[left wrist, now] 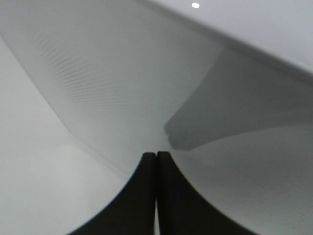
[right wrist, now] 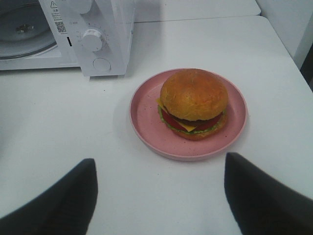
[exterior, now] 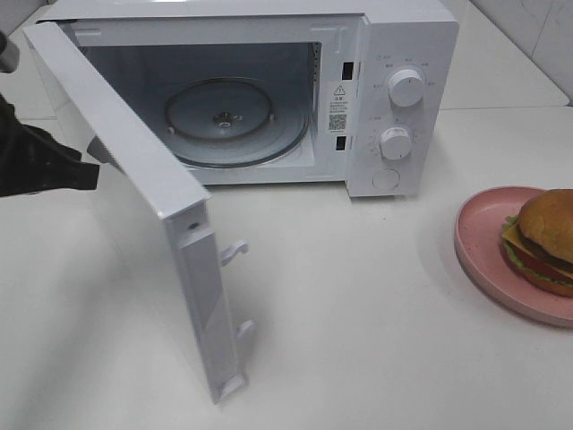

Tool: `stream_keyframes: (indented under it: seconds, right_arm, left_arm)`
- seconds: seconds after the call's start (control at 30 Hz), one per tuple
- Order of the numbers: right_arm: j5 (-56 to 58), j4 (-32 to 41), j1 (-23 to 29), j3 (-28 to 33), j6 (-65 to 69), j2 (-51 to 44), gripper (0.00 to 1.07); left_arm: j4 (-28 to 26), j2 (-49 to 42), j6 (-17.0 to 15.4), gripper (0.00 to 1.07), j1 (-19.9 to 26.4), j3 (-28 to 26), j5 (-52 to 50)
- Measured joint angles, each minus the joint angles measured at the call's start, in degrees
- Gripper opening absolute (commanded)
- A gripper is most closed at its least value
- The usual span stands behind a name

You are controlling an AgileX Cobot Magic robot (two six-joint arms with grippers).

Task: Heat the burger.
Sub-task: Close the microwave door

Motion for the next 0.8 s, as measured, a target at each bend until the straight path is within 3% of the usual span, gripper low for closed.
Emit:
stream_keyframes:
  seconds: [0.43,0.8]
  right_arm:
    - [0.0,0.0,0.0,0.0,0.0,0.0,0.68]
    - [0.0,0.0,0.0,0.0,0.0,0.0,0.68]
  left_arm:
    - [0.3,10.0,0.0,0.00,-5.6,-8.5,-5.3]
    - [0.4,17.9,-0.3,0.00,-6.5,-16.8,-5.4]
